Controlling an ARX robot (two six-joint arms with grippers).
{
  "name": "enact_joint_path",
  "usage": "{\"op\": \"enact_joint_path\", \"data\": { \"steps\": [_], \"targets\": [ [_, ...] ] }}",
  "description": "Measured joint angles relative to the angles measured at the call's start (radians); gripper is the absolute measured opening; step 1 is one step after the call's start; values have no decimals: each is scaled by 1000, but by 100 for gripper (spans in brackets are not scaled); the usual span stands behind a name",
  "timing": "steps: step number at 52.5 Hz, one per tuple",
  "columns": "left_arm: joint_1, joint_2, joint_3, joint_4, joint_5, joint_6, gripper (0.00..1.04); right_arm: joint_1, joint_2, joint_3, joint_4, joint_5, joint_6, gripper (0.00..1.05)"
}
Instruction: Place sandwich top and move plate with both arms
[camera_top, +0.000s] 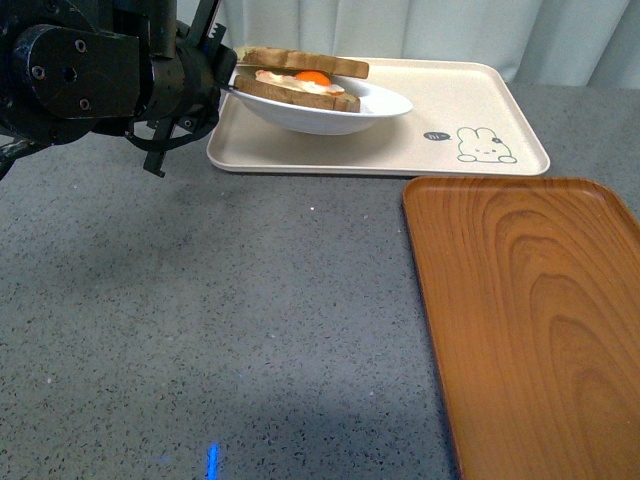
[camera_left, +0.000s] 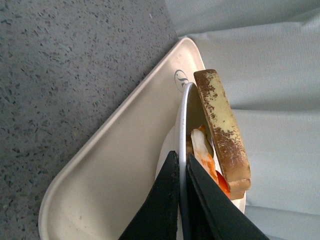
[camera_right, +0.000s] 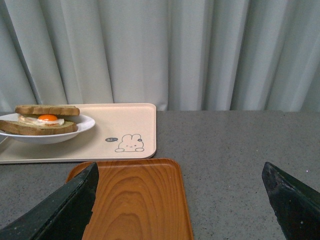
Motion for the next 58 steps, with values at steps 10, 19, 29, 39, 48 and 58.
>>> {"op": "enact_joint_path", "data": {
  "steps": [10,19,29,39,48,58],
  "targets": [
    [11,22,17,-8,-15,-1,4,0,0,0,0,0,0,96],
    [15,29,21,-9,-10,0,4,0,0,0,0,0,0,96],
    [16,29,-17,-28,-27,17,35,0,0,0,0,0,0,96],
    [41,-13,-81,-47,-43,45,70,0,0,0,0,0,0,96],
    [77,-88,-148,-50,-36,85,99,0,0,0,0,0,0,96],
    [126,-194,-254,-43,19,127,98,0,0,0,0,0,0,96]
  ]
}}
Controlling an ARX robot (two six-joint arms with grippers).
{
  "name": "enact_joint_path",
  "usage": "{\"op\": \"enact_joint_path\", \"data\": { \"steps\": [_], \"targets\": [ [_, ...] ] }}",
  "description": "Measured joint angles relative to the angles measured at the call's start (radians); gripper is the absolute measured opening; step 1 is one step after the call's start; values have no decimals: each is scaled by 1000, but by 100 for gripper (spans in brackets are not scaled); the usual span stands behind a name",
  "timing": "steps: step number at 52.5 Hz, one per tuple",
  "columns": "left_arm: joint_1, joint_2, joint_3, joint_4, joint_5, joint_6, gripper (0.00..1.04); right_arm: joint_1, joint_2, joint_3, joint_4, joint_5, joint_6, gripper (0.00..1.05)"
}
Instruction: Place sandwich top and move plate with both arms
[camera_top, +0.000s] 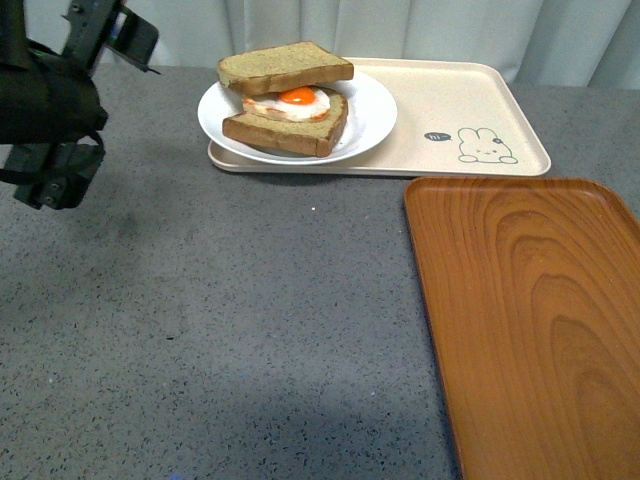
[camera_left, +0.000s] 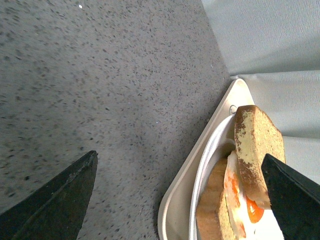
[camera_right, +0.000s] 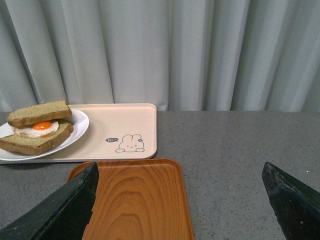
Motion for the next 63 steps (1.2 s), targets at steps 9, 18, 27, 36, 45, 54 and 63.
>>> {"op": "enact_joint_path", "data": {
  "steps": [9,18,27,36,45,54,63],
  "targets": [
    [58,-117,-125,72,82,144,94,0,0,0,0,0,0,96],
    [143,-275,-401,555,217,690,67,0,0,0,0,0,0,96],
    [173,-560,-645,572,216,985,40,0,0,0,0,0,0,96],
    [170,-869,-831,429,223,1061,4,0,0,0,0,0,0,96],
    [170,-1041,-874,305,222,1070,4,0,0,0,0,0,0,96],
    [170,-1191,-898,183,223,1073,4,0,0,0,0,0,0,96],
    [170,-1294,-902,95,222,1077,4,0,0,0,0,0,0,96]
  ]
}}
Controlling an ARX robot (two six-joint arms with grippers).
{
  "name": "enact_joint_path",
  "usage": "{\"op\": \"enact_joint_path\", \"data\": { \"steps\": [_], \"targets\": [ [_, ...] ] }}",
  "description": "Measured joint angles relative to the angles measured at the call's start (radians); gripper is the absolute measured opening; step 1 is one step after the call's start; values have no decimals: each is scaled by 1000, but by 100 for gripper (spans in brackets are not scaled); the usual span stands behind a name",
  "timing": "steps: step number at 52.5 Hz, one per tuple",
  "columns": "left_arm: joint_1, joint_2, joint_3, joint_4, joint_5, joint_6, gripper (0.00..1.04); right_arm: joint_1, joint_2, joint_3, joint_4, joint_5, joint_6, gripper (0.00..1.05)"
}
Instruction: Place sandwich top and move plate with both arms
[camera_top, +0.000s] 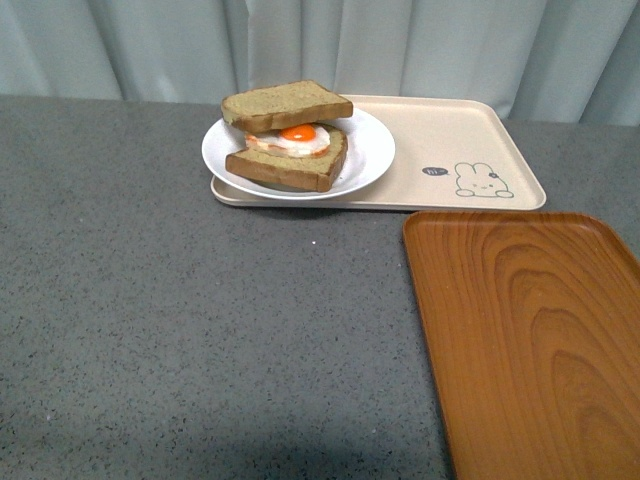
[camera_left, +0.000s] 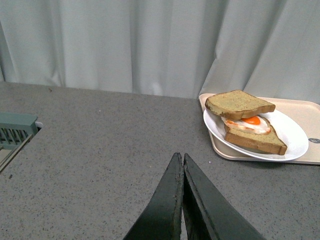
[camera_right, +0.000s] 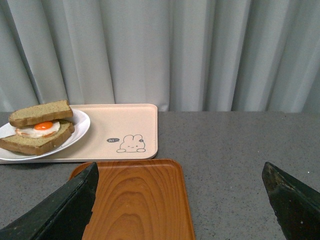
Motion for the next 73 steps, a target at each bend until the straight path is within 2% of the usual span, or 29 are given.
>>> {"op": "enact_joint_path", "data": {
  "steps": [18,54,59,73],
  "targets": [
    [0,-260,0,-239,0,3,4,0,0,0,0,0,0,96],
    [0,-517,-1,-492,0,3,4,0,0,0,0,0,0,96],
    [0,-649,0,-653,0,3,4,0,0,0,0,0,0,96],
    [0,-684,0,-667,0,3,4,0,0,0,0,0,0,96]
  ]
}}
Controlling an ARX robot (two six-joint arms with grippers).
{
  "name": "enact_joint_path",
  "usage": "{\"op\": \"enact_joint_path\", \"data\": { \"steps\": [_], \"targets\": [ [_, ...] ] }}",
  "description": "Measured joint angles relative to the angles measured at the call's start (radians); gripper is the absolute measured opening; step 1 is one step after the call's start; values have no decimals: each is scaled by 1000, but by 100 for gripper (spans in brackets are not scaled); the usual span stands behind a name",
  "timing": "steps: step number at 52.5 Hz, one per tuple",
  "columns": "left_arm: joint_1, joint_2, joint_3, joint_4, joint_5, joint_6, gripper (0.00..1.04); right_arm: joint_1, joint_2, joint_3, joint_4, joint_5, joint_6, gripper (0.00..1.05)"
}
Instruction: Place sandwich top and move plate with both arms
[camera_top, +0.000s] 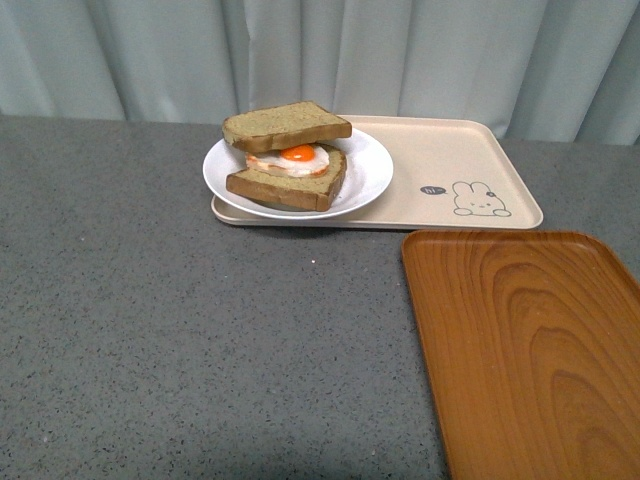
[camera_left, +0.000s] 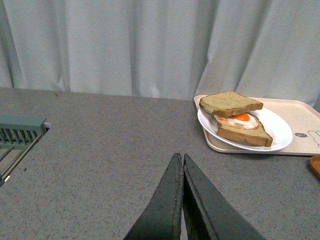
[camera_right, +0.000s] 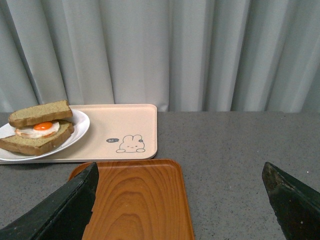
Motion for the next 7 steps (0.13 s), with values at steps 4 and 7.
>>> {"op": "enact_joint_path", "data": {
  "steps": [4,7],
  "targets": [
    [0,0,0,0,0,0,4,0,0,0,0,0,0,96],
    [0,0,0,-1,0,0,4,0,0,0,0,0,0,96]
  ]
}}
